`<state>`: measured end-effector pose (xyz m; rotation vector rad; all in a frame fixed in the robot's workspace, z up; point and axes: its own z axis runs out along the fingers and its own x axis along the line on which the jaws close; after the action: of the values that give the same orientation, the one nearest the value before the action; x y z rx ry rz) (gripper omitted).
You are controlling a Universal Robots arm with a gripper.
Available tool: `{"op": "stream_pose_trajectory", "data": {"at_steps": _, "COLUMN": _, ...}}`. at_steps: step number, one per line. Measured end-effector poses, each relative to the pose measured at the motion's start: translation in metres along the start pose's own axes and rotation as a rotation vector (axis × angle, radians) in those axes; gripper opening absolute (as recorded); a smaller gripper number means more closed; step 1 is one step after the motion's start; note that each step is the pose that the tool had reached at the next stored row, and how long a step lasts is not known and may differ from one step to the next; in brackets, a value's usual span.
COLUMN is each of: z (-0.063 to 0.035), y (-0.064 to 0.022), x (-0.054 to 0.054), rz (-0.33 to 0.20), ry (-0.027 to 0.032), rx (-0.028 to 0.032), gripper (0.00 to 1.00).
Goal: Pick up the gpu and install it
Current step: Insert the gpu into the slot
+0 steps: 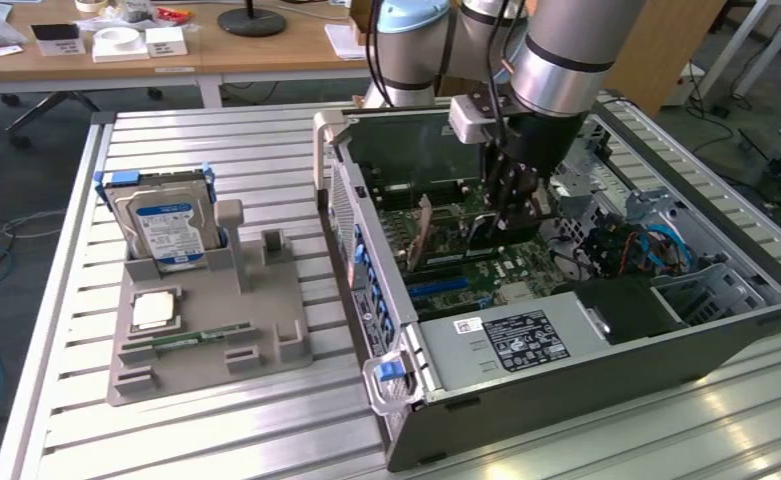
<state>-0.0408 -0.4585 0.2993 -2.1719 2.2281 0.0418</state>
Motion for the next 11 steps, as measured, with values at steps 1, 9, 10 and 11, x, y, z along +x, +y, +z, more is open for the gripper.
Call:
{"op": "stream_pose_trajectory", "data": {"at_steps": 1, "z": 0.0008, "y": 0.0004, "x": 0.0, "rz": -0.001, "ry": 0.0, "rx": -0.0001, "gripper": 0.27}}
{"op": "stream_pose_trajectory", "data": {"at_steps": 9, "z": 0.0054, "y": 0.0029, "x": 0.0003, "rz": -0.003, "ry": 0.0004, "rx": -0.0003, "gripper": 0.27}}
{"op": "stream_pose_trajectory", "data": {"at_steps": 10, "z": 0.0054, "y": 0.0029, "x": 0.0003, "rz": -0.003, "ry": 0.0003, "rx": -0.0003, "gripper": 0.27}}
{"op": "stream_pose_trajectory", "data": {"at_steps": 11, "z": 0.0056, "y": 0.0029, "x": 0.0003, "rz": -0.003, "ry": 0.0, "rx": -0.0002, "gripper": 0.27}}
